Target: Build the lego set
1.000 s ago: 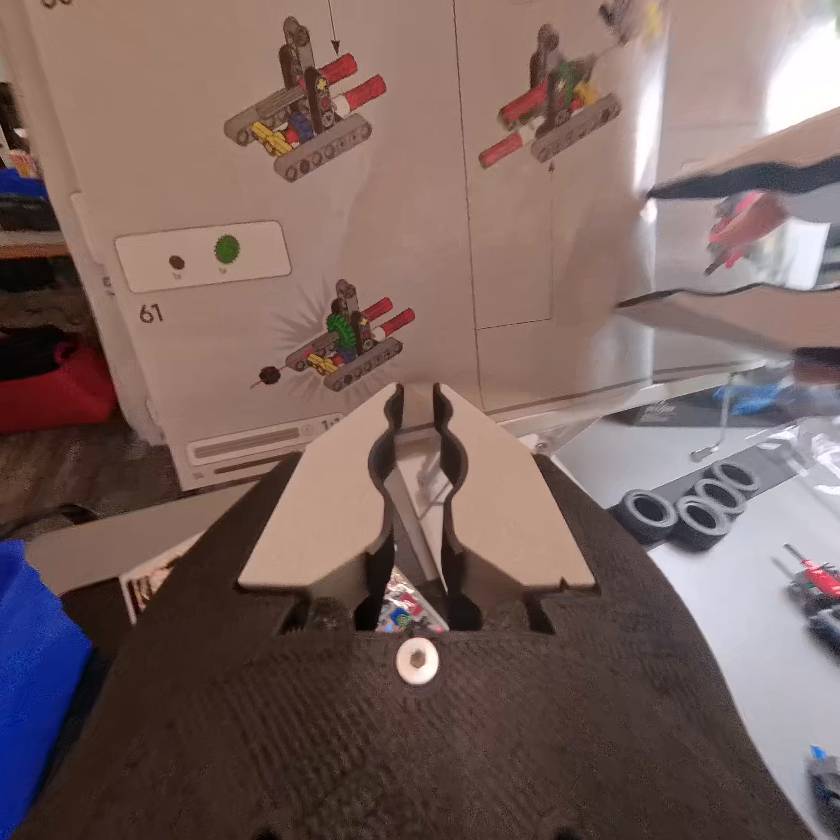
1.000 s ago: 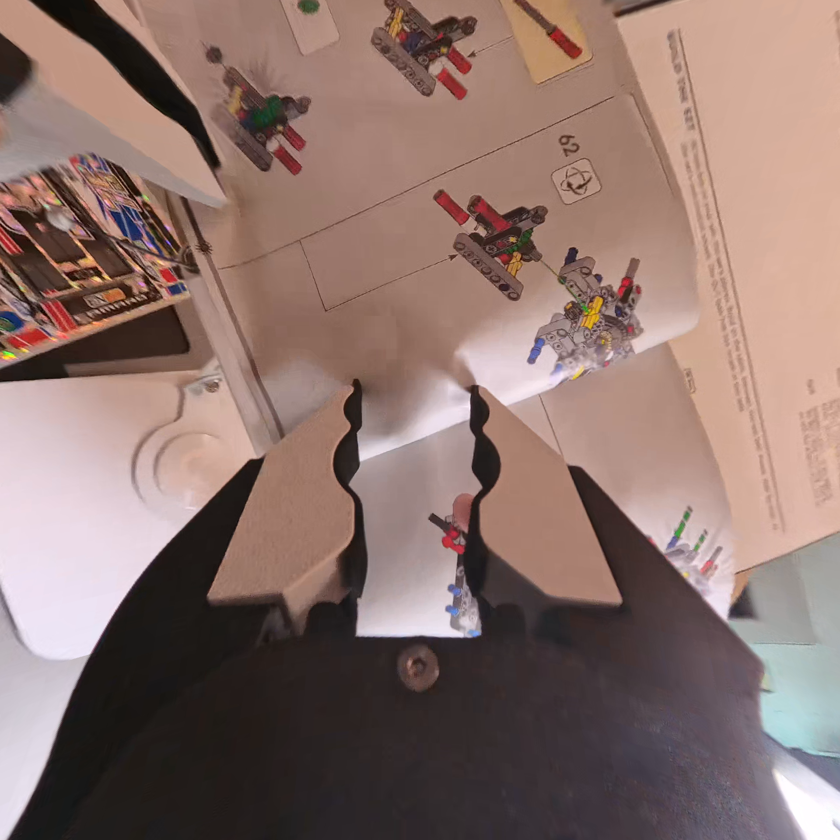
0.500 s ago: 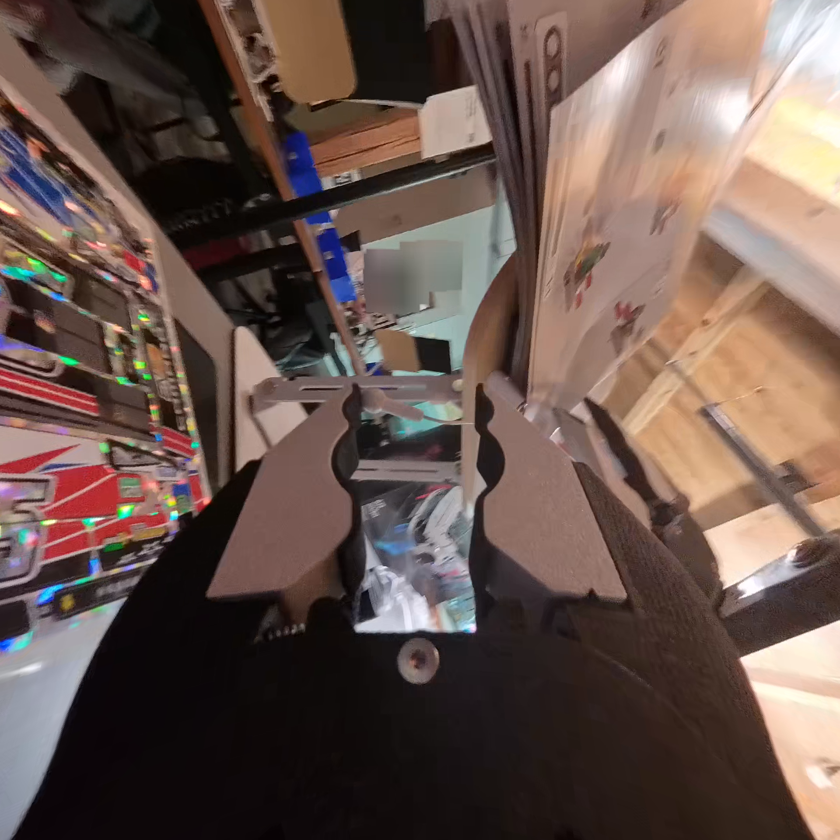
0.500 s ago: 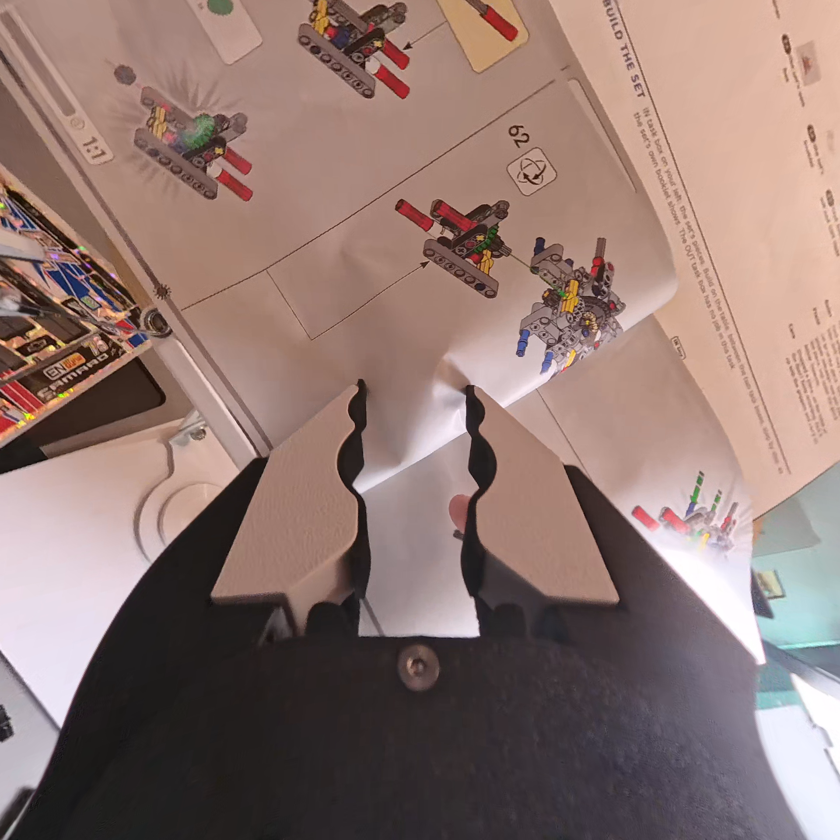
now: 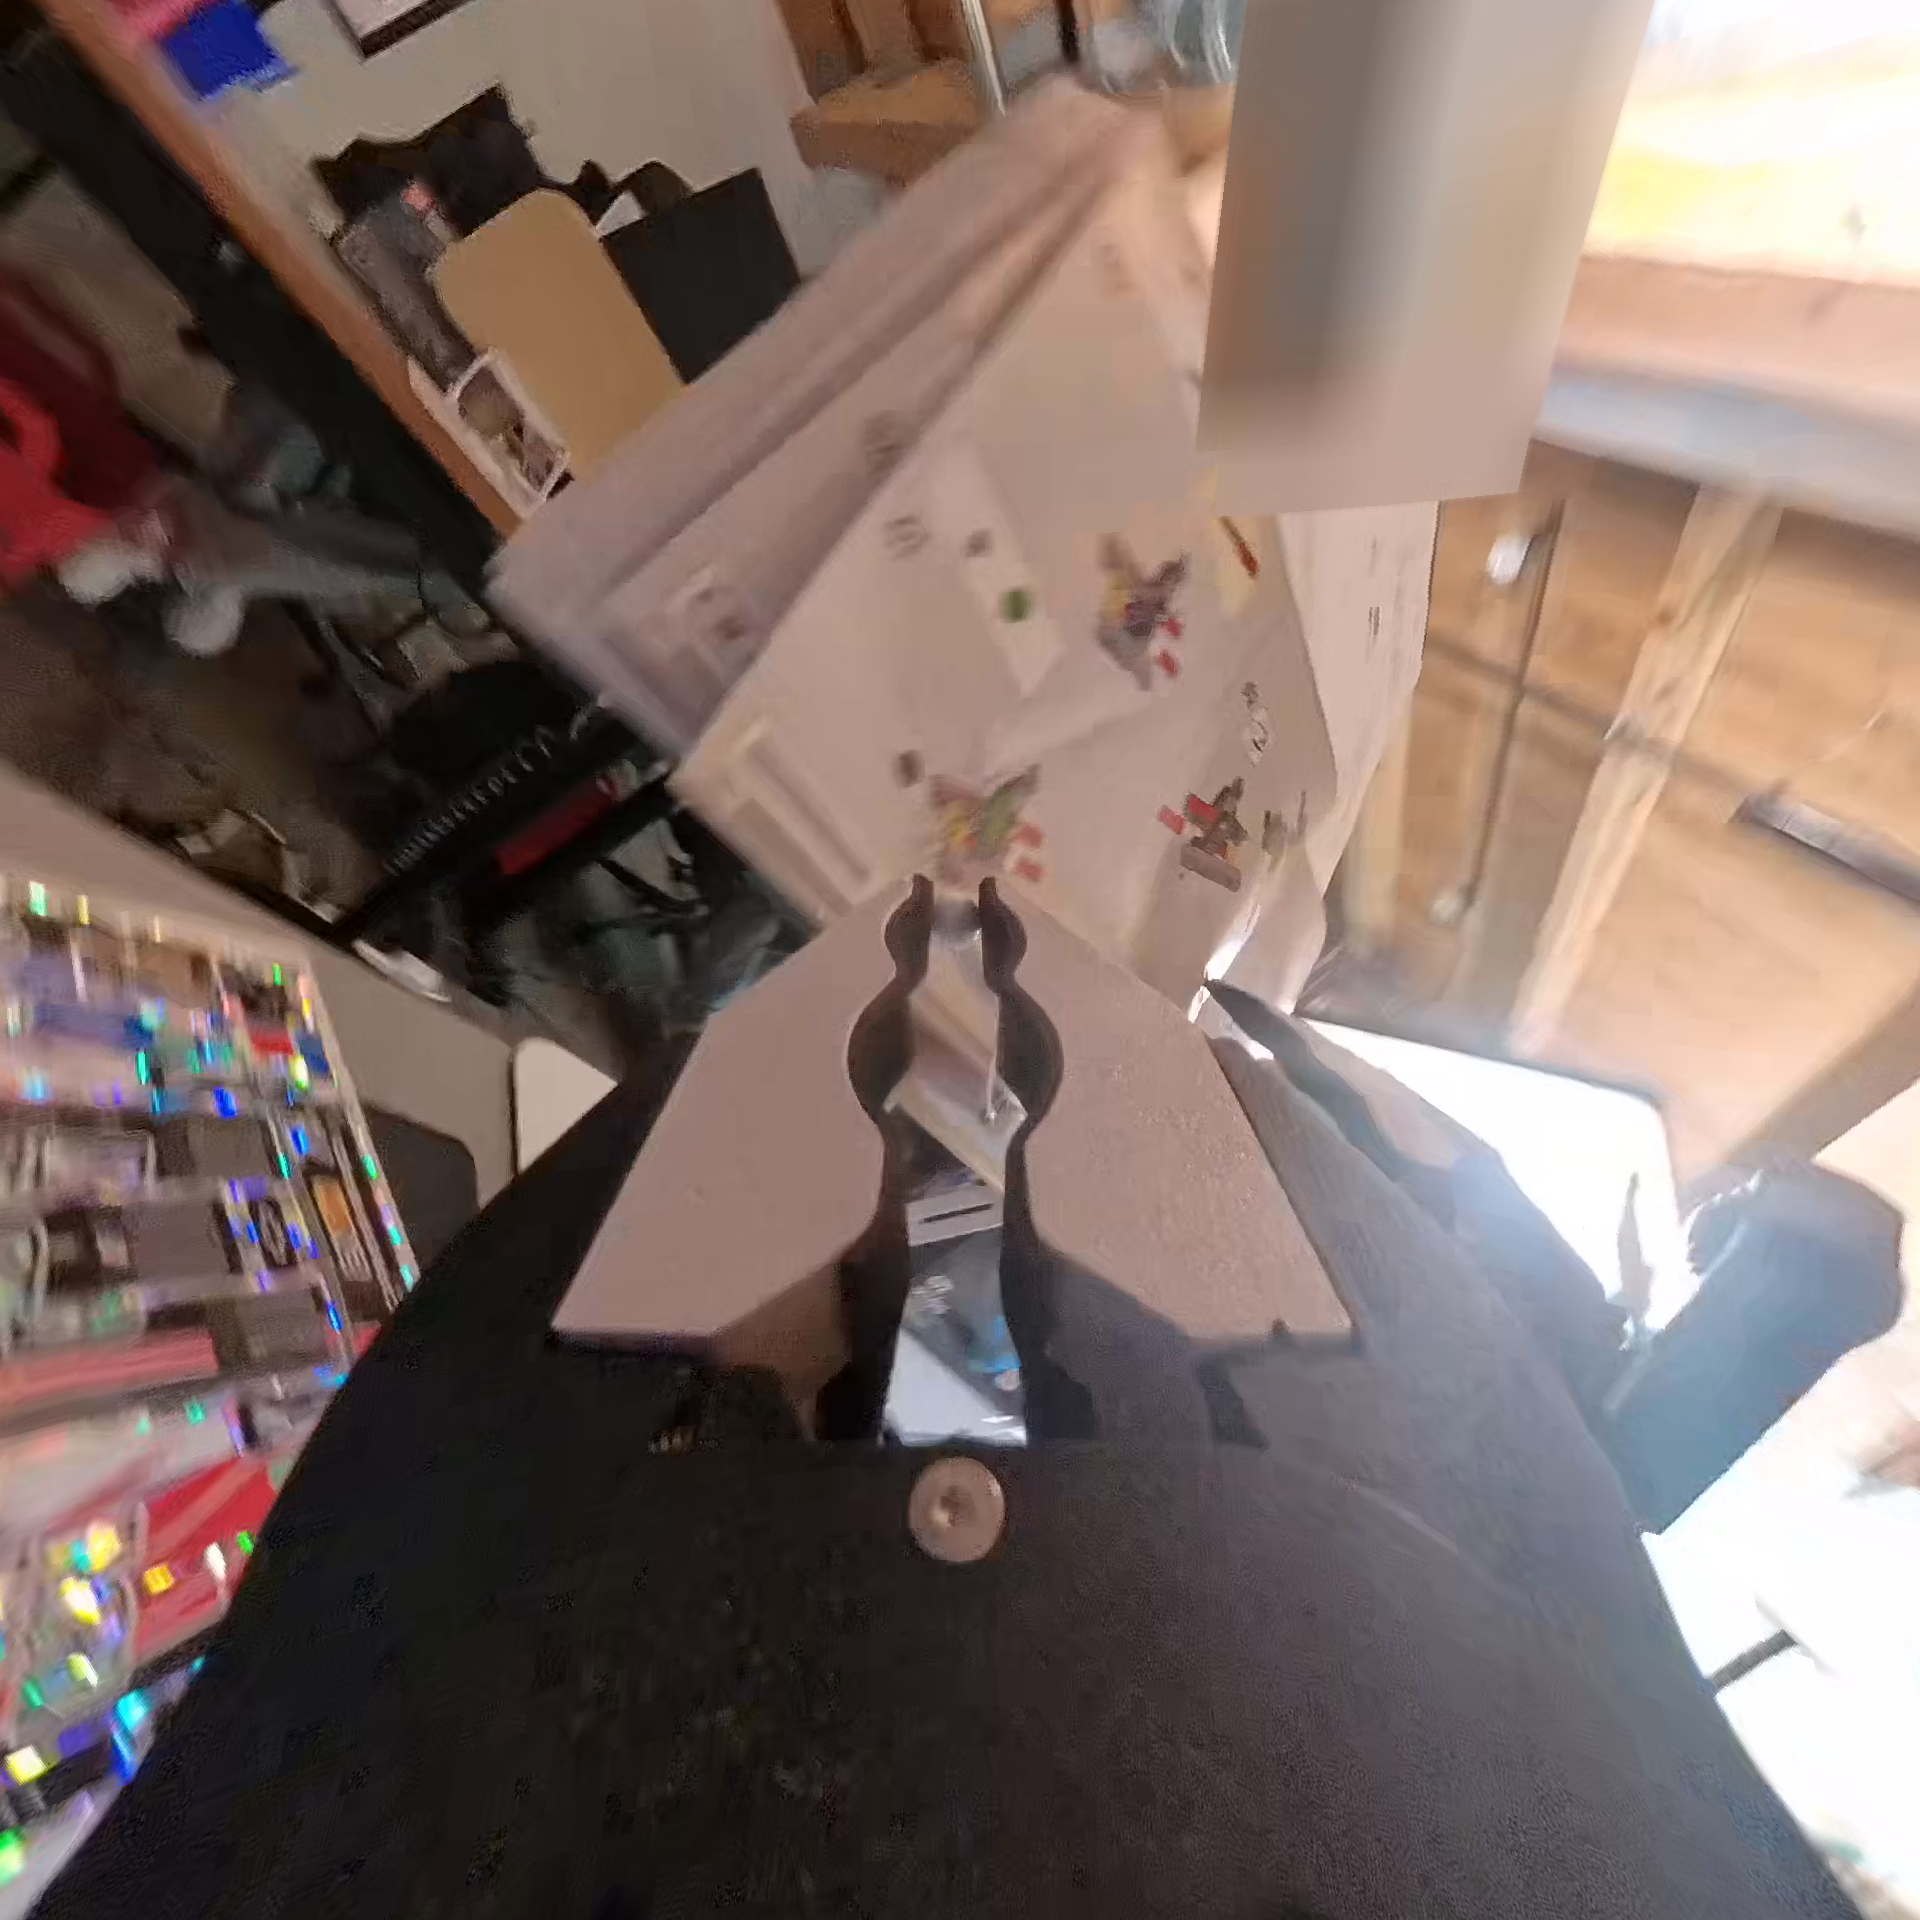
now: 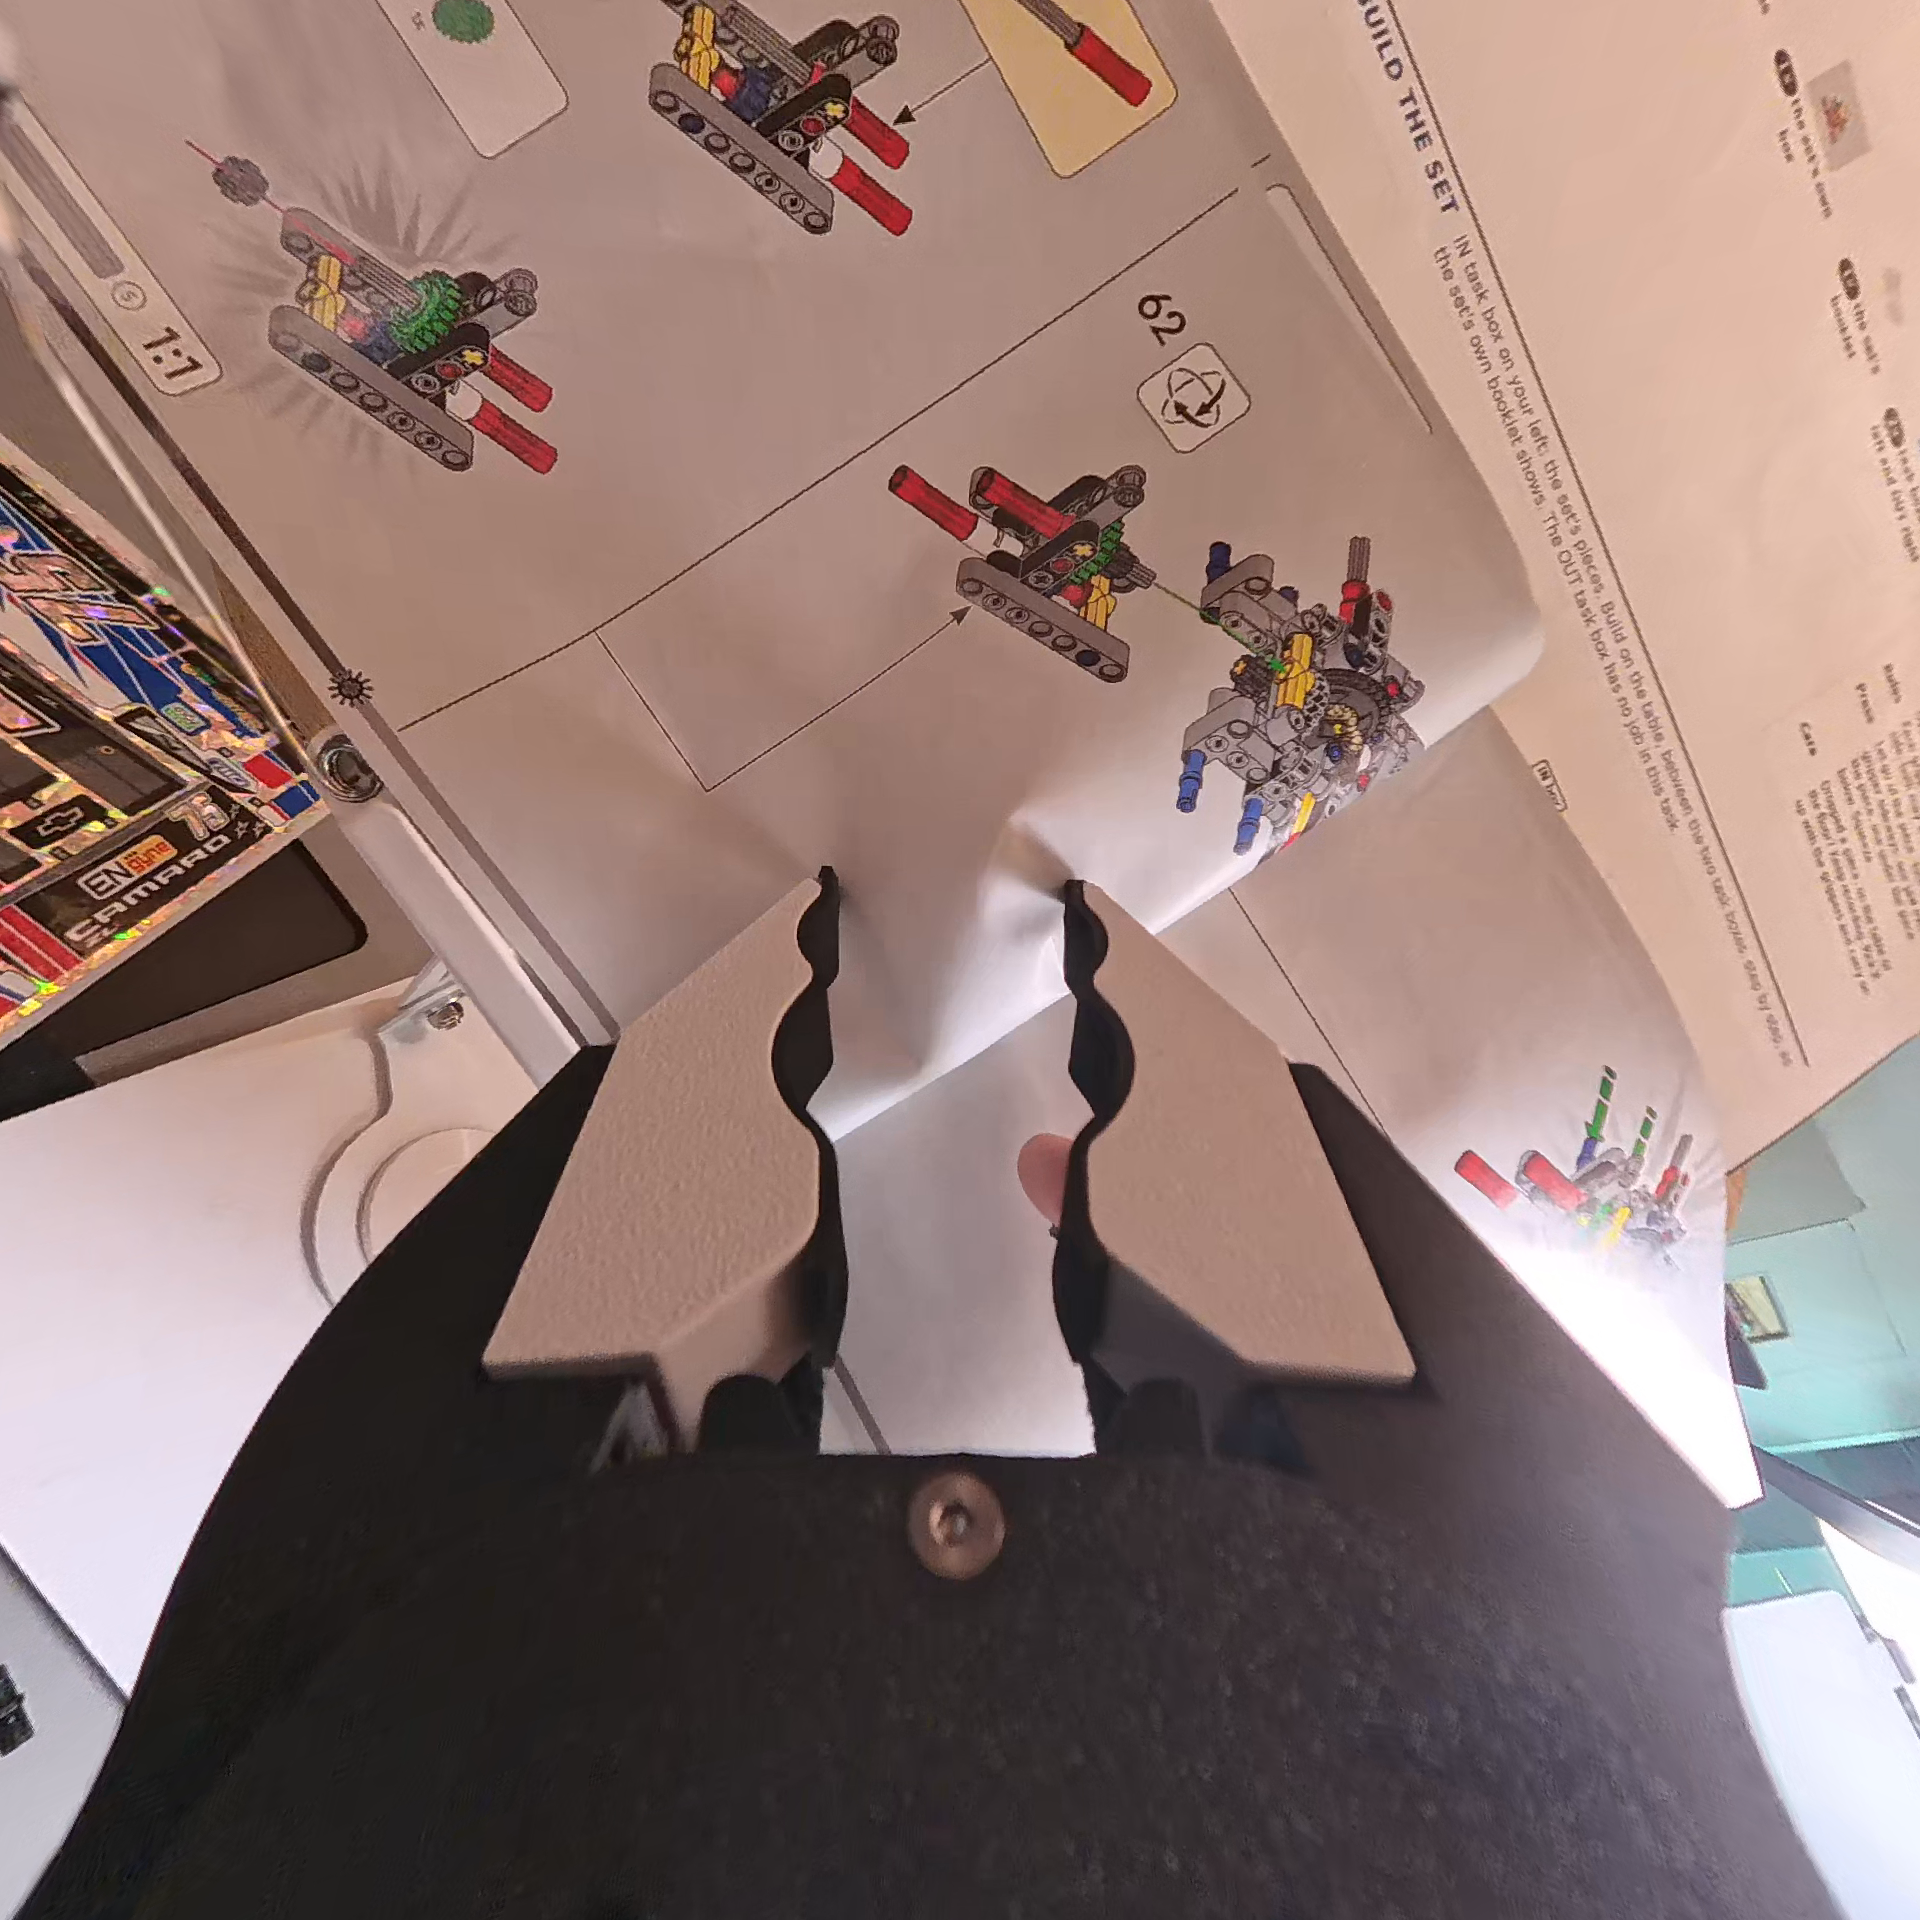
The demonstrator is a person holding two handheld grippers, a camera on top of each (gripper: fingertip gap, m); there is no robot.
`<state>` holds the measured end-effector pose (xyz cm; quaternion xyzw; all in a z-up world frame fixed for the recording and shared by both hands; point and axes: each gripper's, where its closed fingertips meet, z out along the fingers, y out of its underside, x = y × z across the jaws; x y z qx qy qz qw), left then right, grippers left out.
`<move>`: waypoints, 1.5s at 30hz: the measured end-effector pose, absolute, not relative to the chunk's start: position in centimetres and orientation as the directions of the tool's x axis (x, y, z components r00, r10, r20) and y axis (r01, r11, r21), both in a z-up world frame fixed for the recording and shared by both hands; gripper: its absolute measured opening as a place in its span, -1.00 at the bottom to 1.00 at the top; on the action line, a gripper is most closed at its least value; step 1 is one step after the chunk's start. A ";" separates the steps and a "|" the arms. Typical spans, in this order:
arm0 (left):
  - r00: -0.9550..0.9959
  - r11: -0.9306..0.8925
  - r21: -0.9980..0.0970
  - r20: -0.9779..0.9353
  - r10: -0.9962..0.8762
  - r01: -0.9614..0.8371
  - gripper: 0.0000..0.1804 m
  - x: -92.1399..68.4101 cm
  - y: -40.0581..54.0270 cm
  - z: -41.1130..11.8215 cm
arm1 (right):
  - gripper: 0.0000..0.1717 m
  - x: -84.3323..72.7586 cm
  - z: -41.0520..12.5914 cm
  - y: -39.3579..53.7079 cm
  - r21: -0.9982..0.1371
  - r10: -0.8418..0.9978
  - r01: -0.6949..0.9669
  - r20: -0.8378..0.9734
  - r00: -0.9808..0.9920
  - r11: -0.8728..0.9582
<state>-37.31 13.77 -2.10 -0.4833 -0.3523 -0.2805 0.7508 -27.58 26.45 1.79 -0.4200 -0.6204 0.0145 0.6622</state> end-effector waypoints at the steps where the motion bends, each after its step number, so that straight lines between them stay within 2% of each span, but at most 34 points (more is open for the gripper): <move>1: 0.664 0.348 -0.614 0.747 -0.035 0.709 -0.92 -37.2 14.3 -0.9 | -0.52 -27.6 1.8 26.4 -0.573 0.541 0.503 0.810 0.227 0.647; 3: 0.788 0.274 -0.766 0.614 0.043 0.582 -0.92 -36.5 15.8 1.1 | -0.52 -27.6 1.8 26.4 -0.573 0.542 0.503 0.810 0.225 0.647; 6: 0.904 0.134 -0.903 0.421 0.075 0.409 -0.92 -34.8 18.8 3.3 | -0.52 -27.6 1.8 26.4 -0.571 0.540 0.502 0.811 0.225 0.649; 9: 0.970 -0.002 -0.972 0.234 0.066 0.234 -0.92 -32.6 21.9 3.8 | -0.52 -27.5 1.8 26.4 -0.582 0.551 0.494 0.803 0.226 0.646; 12: 0.994 -0.100 -0.990 0.104 -0.020 0.102 -0.92 -29.4 24.0 3.3 | -0.52 -27.5 1.9 26.3 -0.606 0.585 0.473 0.783 0.211 0.640; 13: 0.997 -0.121 -0.991 0.056 -0.061 0.049 -1.00 -28.1 24.4 2.9 | -0.52 -27.5 1.9 26.3 -0.620 0.605 0.461 0.770 0.202 0.635; 16: 0.995 -0.134 -0.988 -0.067 -0.067 -0.076 -1.00 -26.0 24.6 2.0 | -0.47 -27.3 1.9 26.0 -0.674 0.687 0.421 0.712 0.148 0.607; 19: 0.981 -0.073 -0.979 -0.191 0.037 -0.188 -1.00 -26.7 23.4 2.7 | -0.48 -26.9 1.9 25.8 -0.672 0.703 0.404 0.705 0.093 0.621; 21: 0.955 -0.044 -0.964 -0.266 0.131 -0.262 -0.87 -27.9 22.2 3.4 | -0.48 -26.7 1.8 25.8 -0.689 0.727 0.401 0.682 0.079 0.603; 24: 0.939 -0.189 -0.943 -0.304 0.157 -0.274 -0.61 -29.5 22.2 1.1 | -0.49 -26.7 1.9 25.9 -0.707 0.744 0.388 0.664 0.074 0.592; 25: 0.940 -0.246 -0.933 -0.306 0.153 -0.264 -0.61 -29.9 22.5 -0.1 | -0.50 -26.7 1.9 25.9 -0.711 0.747 0.388 0.660 0.078 0.587; 26: 0.936 -0.291 -0.916 -0.325 0.136 -0.276 -0.72 -30.1 22.8 -1.1 | -0.50 -26.8 1.9 25.9 -0.713 0.750 0.390 0.657 0.080 0.583; 27: 0.922 -0.306 -0.899 -0.366 0.127 -0.314 -0.93 -30.2 23.0 -1.6 | -0.50 -26.8 1.9 25.9 -0.715 0.752 0.392 0.654 0.081 0.579; 28: 0.898 -0.303 -0.879 -0.421 0.127 -0.369 -1.00 -30.2 23.0 -1.6 | -0.50 -26.8 1.9 25.9 -0.717 0.756 0.392 0.650 0.079 0.576; 35: 0.728 -0.293 -0.693 -0.685 -0.019 -0.659 -1.00 -27.7 23.4 -3.2 | -0.49 -26.8 2.0 25.7 -0.755 0.820 0.395 0.572 0.007 0.523; 39: 0.768 -0.344 -0.716 -0.640 -0.026 -0.608 -1.00 -28.0 23.4 -3.4 | -0.43 -26.4 2.2 25.4 -0.782 0.850 0.385 0.527 -0.011 0.490; 42: 0.765 -0.376 -0.706 -0.644 -0.010 -0.600 -0.96 -28.2 23.0 -3.8 | -0.47 -23.5 4.8 25.2 -0.892 0.909 0.235 0.412 0.066 0.387; 44: 0.788 -0.304 -0.750 -0.616 -0.003 -0.587 -0.84 -26.9 22.5 -2.9 | -0.49 -20.1 4.9 26.4 -0.931 0.929 0.179 0.343 0.141 0.317; 45: 0.793 -0.258 -0.766 -0.609 -0.003 -0.589 -0.84 -25.9 22.4 -2.2 | -0.51 -18.3 4.1 27.3 -0.934 0.923 0.181 0.339 0.183 0.307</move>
